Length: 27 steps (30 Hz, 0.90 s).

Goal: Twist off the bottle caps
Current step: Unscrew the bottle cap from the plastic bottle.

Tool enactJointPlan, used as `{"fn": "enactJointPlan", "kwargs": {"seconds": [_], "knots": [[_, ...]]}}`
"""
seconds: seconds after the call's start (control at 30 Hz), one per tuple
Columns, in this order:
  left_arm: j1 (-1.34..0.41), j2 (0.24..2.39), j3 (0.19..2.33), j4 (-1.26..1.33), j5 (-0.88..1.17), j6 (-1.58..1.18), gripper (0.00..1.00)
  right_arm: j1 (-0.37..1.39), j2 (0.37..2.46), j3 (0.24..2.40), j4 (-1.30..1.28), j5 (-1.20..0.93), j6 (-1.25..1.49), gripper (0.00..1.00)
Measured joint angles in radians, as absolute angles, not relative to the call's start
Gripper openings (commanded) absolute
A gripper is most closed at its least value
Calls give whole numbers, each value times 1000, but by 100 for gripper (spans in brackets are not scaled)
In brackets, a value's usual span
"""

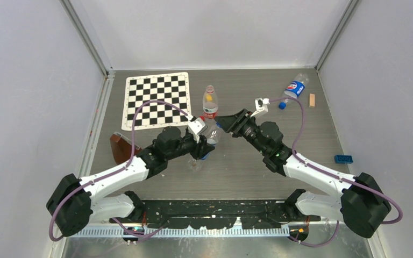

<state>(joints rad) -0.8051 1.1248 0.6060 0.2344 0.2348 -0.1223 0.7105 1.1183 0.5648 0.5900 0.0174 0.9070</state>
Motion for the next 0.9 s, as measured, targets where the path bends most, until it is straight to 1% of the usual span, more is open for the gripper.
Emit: {"fn": "enactJointPlan", "kwargs": {"seconds": [0.17, 0.33, 0.4, 0.43, 0.47, 0.5, 0.57, 0.6, 0.67, 0.9], "knots": [[-805, 1126, 606, 234, 235, -122, 0, 710, 1120, 565, 590, 17, 908, 51], [-805, 1126, 606, 234, 235, -122, 0, 710, 1129, 565, 590, 15, 908, 49], [-805, 1126, 606, 234, 235, -122, 0, 710, 1135, 565, 590, 14, 908, 43], [-805, 1127, 607, 234, 235, -122, 0, 710, 1137, 565, 590, 14, 908, 42], [-805, 1127, 608, 234, 235, -122, 0, 710, 1139, 565, 591, 14, 910, 37], [-805, 1130, 609, 232, 235, -122, 0, 710, 1139, 566, 591, 13, 911, 34], [-805, 1133, 612, 233, 235, -123, 0, 710, 1139, 567, 590, 13, 907, 22], [-805, 1134, 614, 231, 235, -123, 0, 710, 1139, 567, 590, 13, 905, 10], [-805, 1136, 615, 231, 235, -123, 0, 710, 1139, 568, 590, 14, 904, 2], [-798, 1144, 615, 248, 271, -123, 0, 708, 1131, 566, 594, 4, 892, 0]]}}
